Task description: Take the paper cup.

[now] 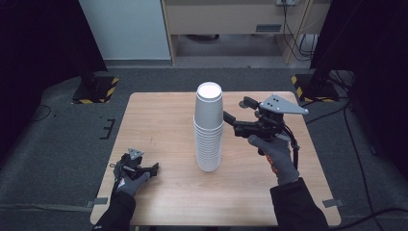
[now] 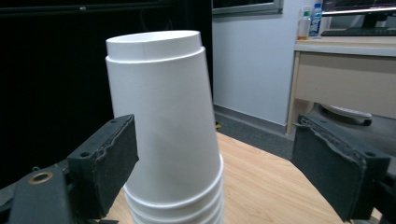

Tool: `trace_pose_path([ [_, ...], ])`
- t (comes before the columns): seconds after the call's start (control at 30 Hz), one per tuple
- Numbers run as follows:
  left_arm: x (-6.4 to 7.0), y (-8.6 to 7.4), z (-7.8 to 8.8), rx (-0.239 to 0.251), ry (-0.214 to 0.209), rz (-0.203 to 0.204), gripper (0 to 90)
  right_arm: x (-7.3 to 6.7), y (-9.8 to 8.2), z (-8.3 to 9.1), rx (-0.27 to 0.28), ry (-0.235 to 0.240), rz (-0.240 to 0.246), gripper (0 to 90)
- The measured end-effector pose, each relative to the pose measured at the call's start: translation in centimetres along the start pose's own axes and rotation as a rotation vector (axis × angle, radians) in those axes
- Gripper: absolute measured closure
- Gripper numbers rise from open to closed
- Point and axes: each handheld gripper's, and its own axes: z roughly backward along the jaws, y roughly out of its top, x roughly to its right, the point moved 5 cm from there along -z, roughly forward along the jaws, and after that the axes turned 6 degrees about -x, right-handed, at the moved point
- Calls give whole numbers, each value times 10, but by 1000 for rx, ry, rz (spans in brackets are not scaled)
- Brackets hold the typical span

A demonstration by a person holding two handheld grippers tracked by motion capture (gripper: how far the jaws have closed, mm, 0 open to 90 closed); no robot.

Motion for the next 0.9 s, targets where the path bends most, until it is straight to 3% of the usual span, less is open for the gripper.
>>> trace_pose_path([
  [0.3,0,0,0,0,-1,0,32,-15,-1,-16,-8,36,8,144],
  [0.9,0,0,0,-1,-1,-1,31,-29,-2,-44,-14,44,26,138],
])
